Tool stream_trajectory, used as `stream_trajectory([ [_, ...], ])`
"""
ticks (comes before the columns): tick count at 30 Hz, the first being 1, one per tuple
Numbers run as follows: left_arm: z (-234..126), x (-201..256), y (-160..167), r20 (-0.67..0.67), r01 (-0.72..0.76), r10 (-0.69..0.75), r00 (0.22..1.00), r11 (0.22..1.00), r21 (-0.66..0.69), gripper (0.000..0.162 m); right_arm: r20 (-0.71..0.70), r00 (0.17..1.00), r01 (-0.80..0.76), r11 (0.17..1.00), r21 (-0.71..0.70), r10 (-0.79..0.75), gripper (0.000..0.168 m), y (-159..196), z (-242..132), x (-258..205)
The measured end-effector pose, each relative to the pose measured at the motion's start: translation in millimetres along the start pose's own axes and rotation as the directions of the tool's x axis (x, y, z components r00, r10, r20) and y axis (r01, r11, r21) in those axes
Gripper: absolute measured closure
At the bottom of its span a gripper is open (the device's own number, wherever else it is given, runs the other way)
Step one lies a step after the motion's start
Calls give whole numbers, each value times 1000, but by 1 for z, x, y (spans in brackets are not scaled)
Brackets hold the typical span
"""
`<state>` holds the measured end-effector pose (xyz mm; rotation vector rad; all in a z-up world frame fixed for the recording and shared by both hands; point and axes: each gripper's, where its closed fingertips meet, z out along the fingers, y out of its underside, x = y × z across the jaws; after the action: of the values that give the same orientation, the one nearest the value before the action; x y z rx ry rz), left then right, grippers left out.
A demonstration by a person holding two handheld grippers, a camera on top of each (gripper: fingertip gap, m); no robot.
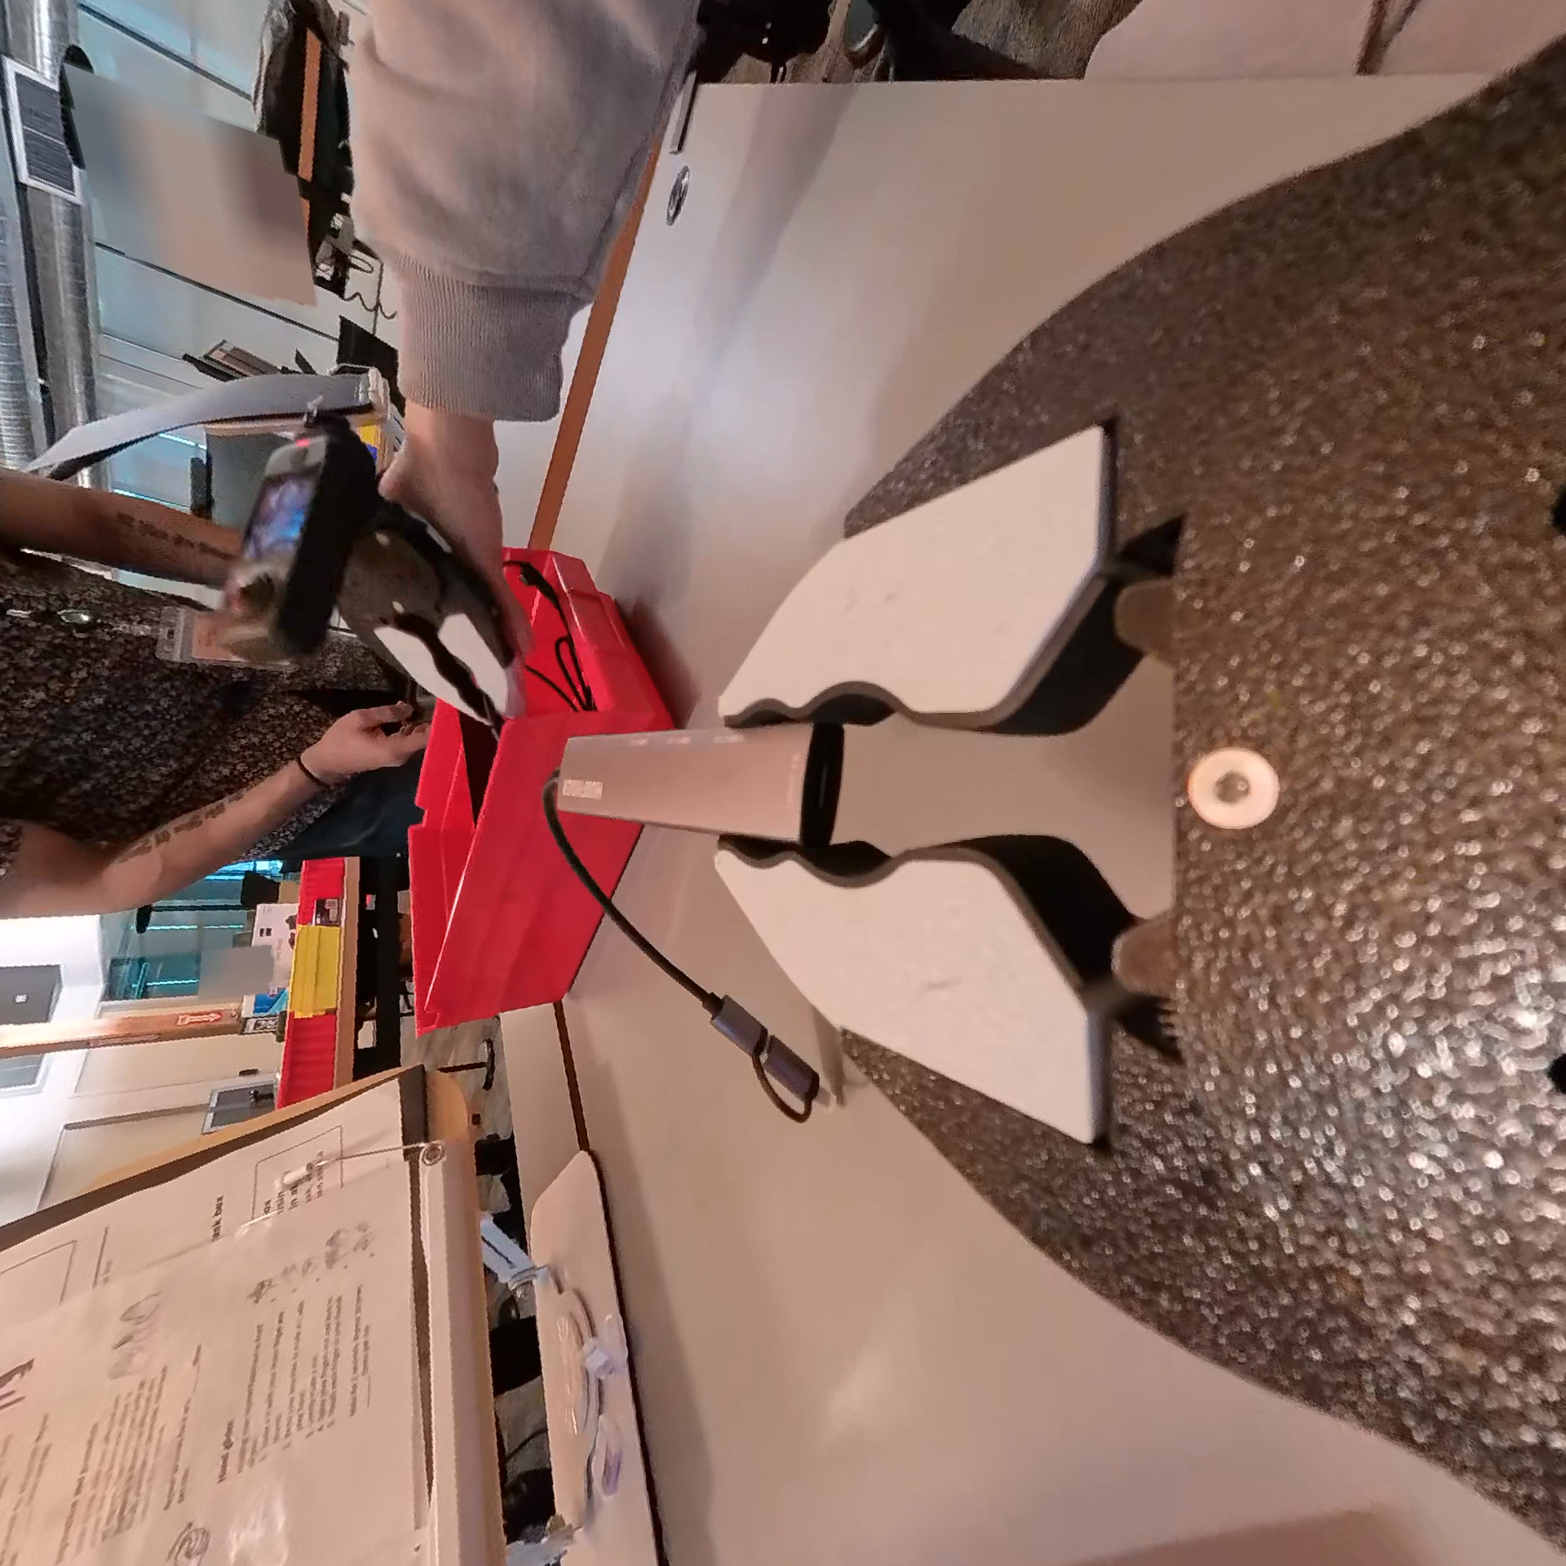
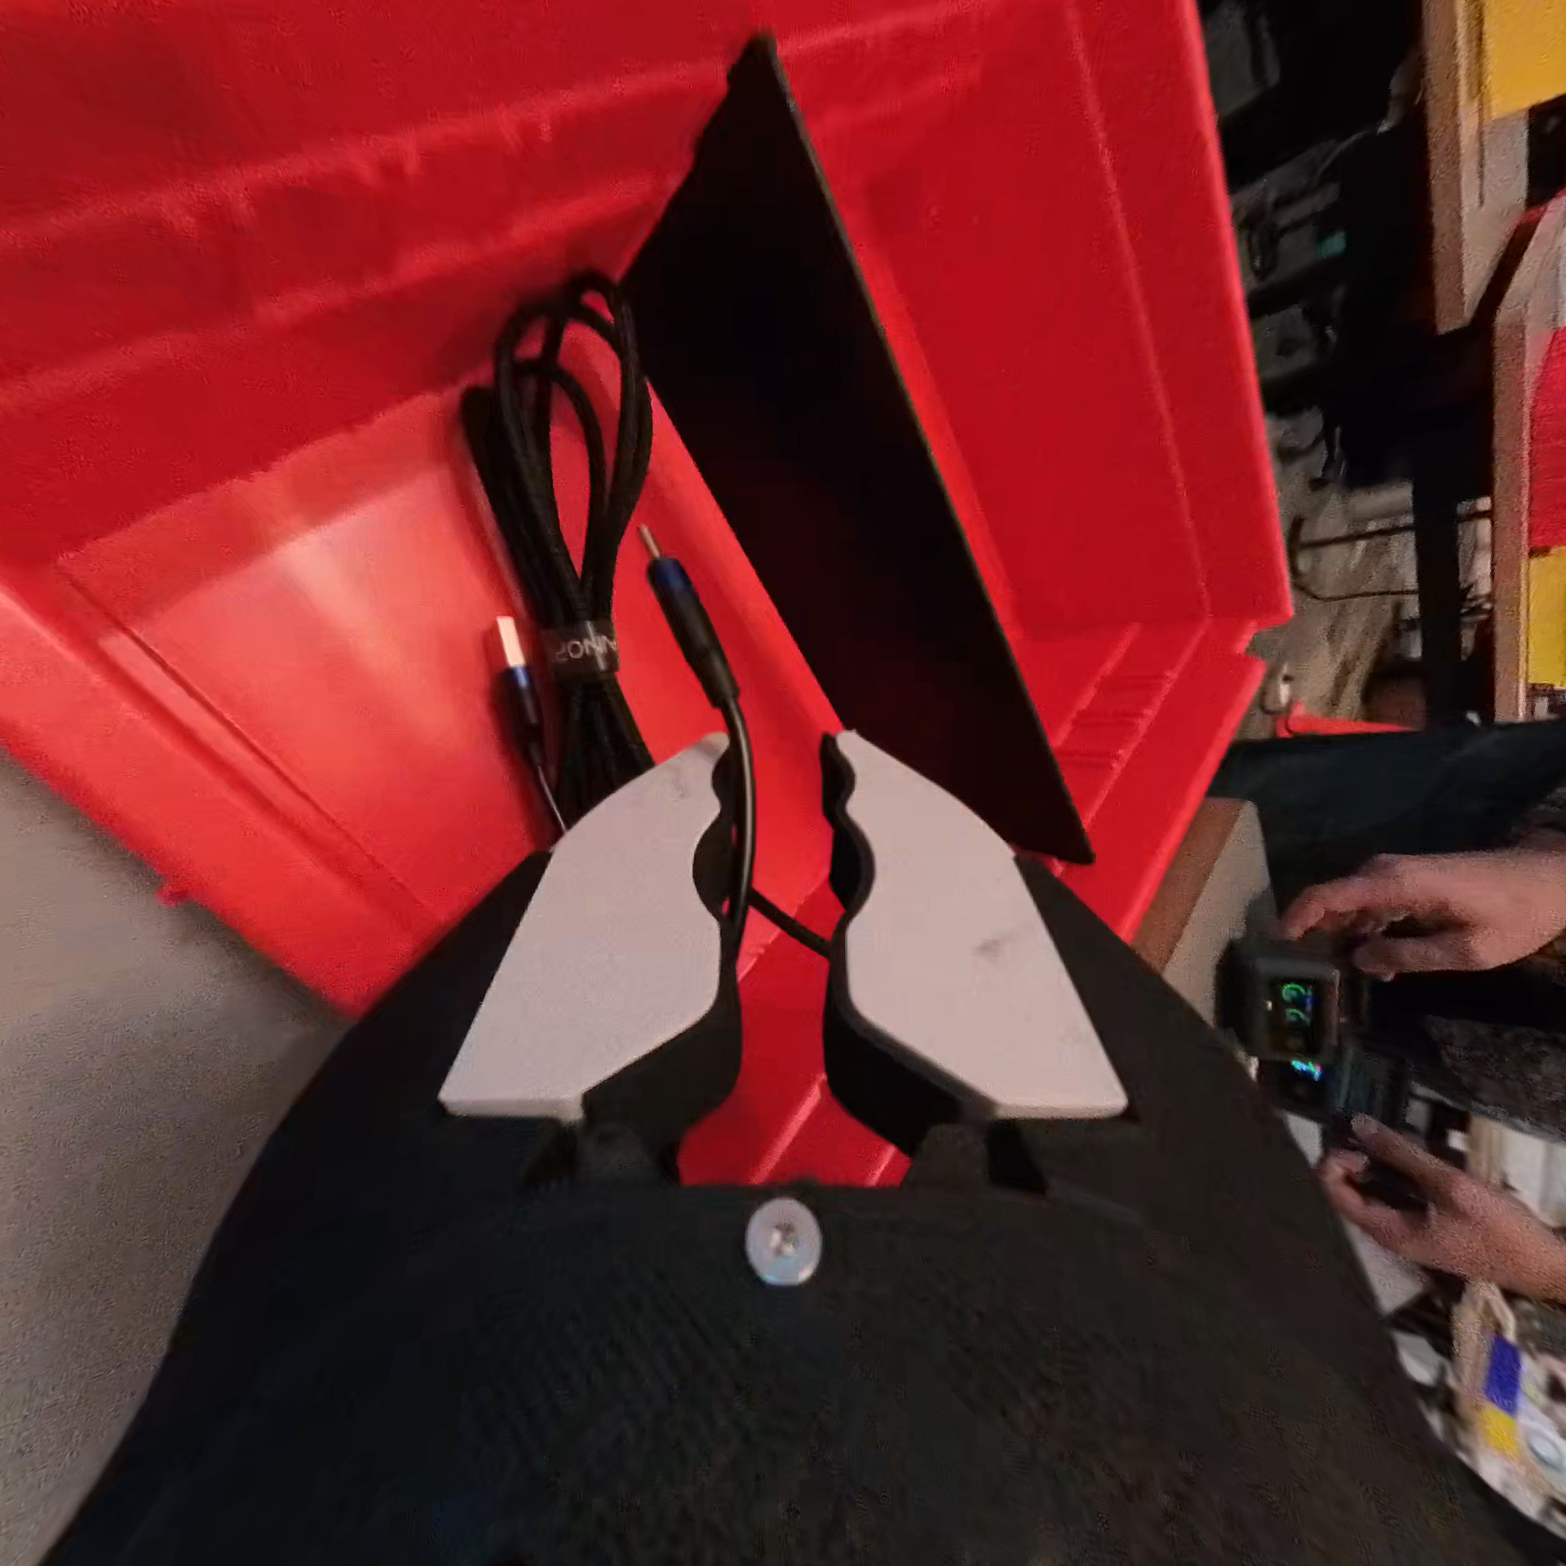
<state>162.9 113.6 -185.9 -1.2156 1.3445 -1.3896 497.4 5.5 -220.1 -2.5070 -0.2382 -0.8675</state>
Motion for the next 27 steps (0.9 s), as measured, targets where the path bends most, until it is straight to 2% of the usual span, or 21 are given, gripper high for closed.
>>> stream_trajectory([
  [3,0,1,0,-2,-9,9,1000,1000,-3,139,-46,997,-62,996,-69,59,130,6,6,12],
  [7,-1,0,0,2,-19,19,1000,1000,-1,139,-144,961,-216,967,138,235,109,-19,-15,45],
  [11,-1,-1,0,-7,-17,17,1000,1000,-5,139,-46,901,-406,876,259,431,94,-36,-58,56],
  [13,0,2,1,-28,-23,23,999,1000,-10,139,132,895,-443,809,386,427,86,-63,-87,32],
  [15,0,8,2,-67,-41,40,997,999,-12,139,372,883,-447,755,479,287,85,-88,-120,-21],
  [17,1,14,2,-110,-57,55,992,998,-16,139,491,857,-447,702,555,157,89,-102,-151,-71],
  [20,0,22,3,-169,-75,72,983,997,-15,139,490,867,-424,650,631,89,96,-108,-174,-124],
  [23,-1,27,3,-206,-81,77,976,997,-11,139,435,896,-389,629,673,89,100,-113,-185,-158],
  [27,-4,36,2,-272,-101,99,957,995,9,139,297,952,-270,658,703,73,105,-116,-183,-167],
])
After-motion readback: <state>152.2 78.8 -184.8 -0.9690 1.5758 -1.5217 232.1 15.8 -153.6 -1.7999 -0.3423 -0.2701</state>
